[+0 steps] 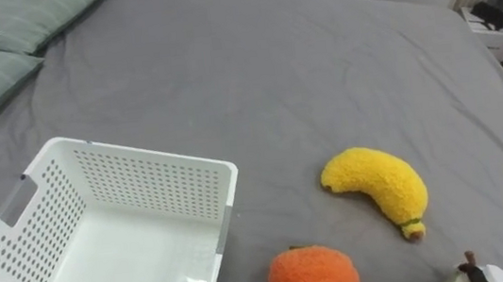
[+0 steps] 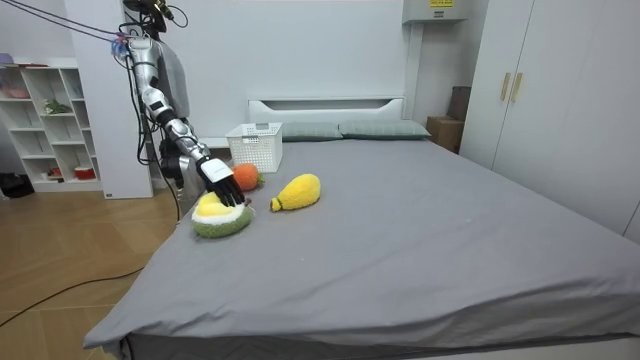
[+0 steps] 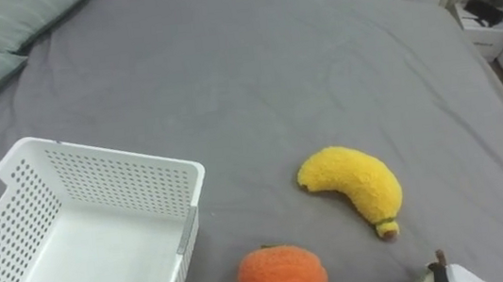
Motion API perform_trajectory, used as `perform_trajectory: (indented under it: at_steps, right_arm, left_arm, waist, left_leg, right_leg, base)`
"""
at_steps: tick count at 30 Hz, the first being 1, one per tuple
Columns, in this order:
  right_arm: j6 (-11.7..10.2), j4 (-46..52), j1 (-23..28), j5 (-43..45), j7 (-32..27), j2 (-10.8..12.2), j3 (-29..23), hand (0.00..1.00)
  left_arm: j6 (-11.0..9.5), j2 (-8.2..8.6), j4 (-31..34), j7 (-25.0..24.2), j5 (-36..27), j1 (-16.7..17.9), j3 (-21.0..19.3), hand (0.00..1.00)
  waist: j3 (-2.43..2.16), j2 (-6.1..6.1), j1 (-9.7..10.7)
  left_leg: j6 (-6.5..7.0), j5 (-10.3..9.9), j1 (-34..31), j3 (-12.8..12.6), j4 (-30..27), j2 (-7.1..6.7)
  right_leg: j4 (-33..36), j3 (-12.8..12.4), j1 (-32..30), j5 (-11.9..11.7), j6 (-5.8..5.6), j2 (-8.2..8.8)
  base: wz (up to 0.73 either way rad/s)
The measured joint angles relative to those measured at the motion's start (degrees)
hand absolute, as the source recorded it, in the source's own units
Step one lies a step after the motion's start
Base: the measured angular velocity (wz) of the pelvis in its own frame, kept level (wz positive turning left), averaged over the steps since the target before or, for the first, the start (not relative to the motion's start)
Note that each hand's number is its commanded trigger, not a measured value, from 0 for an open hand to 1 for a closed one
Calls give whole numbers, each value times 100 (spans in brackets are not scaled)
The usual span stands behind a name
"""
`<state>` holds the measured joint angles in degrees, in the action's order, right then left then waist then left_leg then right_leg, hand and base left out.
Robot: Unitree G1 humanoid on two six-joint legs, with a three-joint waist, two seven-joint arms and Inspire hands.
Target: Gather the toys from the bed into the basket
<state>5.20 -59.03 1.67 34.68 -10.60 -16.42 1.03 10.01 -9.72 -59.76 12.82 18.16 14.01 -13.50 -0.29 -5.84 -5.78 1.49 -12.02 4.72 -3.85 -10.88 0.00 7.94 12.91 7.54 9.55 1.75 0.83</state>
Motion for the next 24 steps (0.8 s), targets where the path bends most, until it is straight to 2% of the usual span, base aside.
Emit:
perform_trajectory:
  at_steps: [10,17,24]
  right_arm:
    - [361,-39,11,424,-87,-21,-2,100]
    - [335,-135,15,417,-113,18,0,100]
    - [172,-267,11,381,-396,20,-11,100]
  left_arm:
    - [0,1,1,0,2,-10,23,0]
    - [0,1,1,0,-2,-8,32,0]
    - [-61,-2,7,1,-3,-4,65,0]
  waist:
    - [-10,51,-72]
    - [-6,64,-73]
    - [3,115,-70]
  left_leg:
    - [4,3,0,93,-7,-13]
    - [7,4,1,98,-9,-36]
    - [12,8,29,73,-9,-16]
  right_leg:
    - [27,63,38,-5,2,7]
    - [31,66,40,-6,1,9]
    - [69,47,38,-5,1,17]
  base:
    - [3]
    - [0]
    - [0]
